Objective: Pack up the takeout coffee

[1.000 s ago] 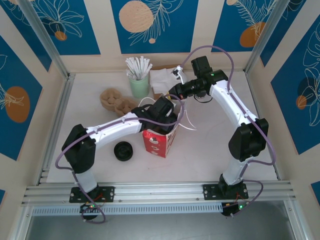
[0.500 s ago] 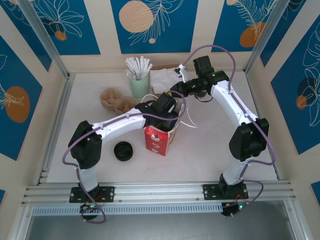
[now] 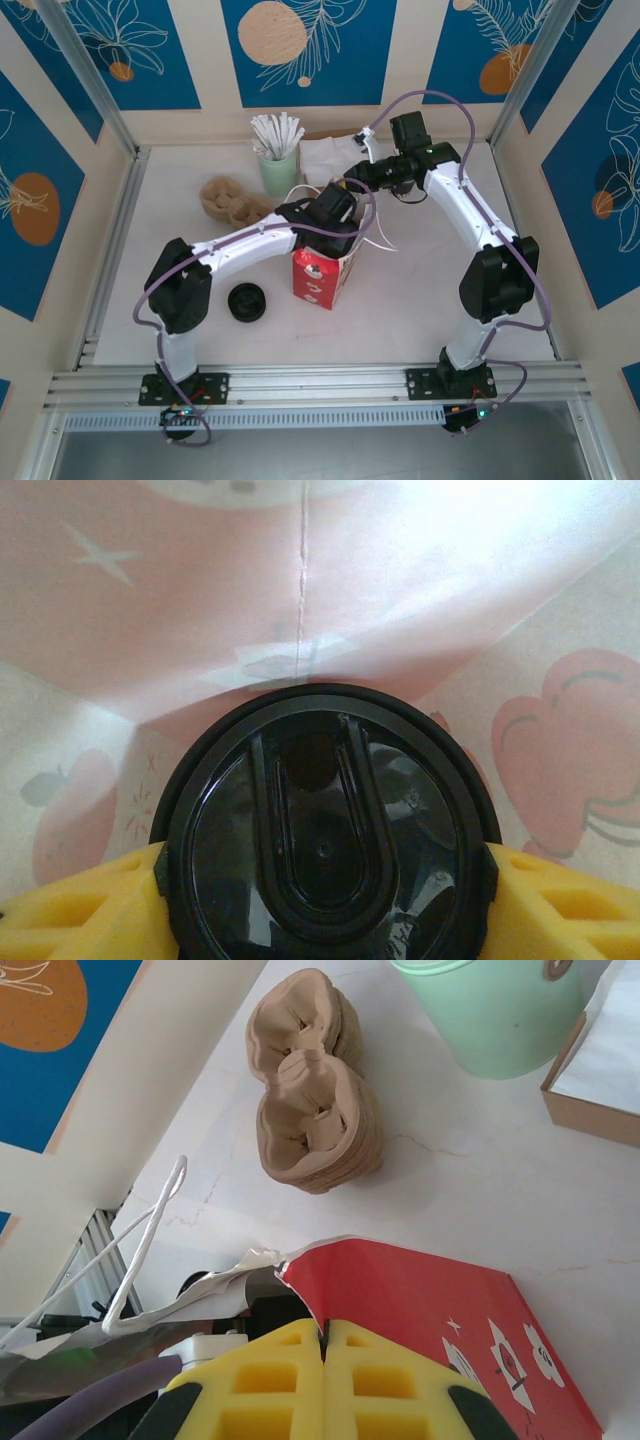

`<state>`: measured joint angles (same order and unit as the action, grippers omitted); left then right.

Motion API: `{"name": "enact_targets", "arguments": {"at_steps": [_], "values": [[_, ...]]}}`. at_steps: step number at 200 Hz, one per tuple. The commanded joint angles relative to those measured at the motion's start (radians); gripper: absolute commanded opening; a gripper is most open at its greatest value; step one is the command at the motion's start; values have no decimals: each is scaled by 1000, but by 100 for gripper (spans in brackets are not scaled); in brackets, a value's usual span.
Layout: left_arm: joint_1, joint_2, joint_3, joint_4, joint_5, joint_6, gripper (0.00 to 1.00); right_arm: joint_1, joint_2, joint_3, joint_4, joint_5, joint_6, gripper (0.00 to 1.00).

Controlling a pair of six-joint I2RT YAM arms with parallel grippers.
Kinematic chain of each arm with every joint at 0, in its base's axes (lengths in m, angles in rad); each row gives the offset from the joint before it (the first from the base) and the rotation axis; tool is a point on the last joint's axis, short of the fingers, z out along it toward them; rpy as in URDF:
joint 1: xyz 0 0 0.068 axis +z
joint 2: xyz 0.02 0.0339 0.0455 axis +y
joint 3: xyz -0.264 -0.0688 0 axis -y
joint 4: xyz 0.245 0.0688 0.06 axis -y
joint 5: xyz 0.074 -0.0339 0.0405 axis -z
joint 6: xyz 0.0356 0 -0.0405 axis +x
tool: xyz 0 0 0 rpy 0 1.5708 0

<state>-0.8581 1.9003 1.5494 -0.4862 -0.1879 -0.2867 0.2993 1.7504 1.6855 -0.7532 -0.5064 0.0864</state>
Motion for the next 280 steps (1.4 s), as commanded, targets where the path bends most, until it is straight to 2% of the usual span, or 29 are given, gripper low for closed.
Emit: {"name": "enact_targets", "arguments": {"at_steps": [1, 52, 107, 136, 244, 280], "values": [[39, 97, -22, -39, 8, -44, 67, 26, -65, -21, -70, -130, 20, 0], [39, 72, -139, 47, -16, -49, 67, 13, -63, -23, -68, -127, 19, 0], [39, 56, -84, 30, 8, -46, 69, 1, -71, -27, -68, -115, 22, 0], [40, 17, -47, 16, 57, -40, 71, -8, -61, -16, -66, -105, 34, 0], [38, -21, 71, -41, 113, -71, 99, 1, -80, -43, -62, -118, 22, 0], [27, -38, 64, -25, 105, -65, 99, 1, -80, -23, -62, -121, 26, 0]]}}
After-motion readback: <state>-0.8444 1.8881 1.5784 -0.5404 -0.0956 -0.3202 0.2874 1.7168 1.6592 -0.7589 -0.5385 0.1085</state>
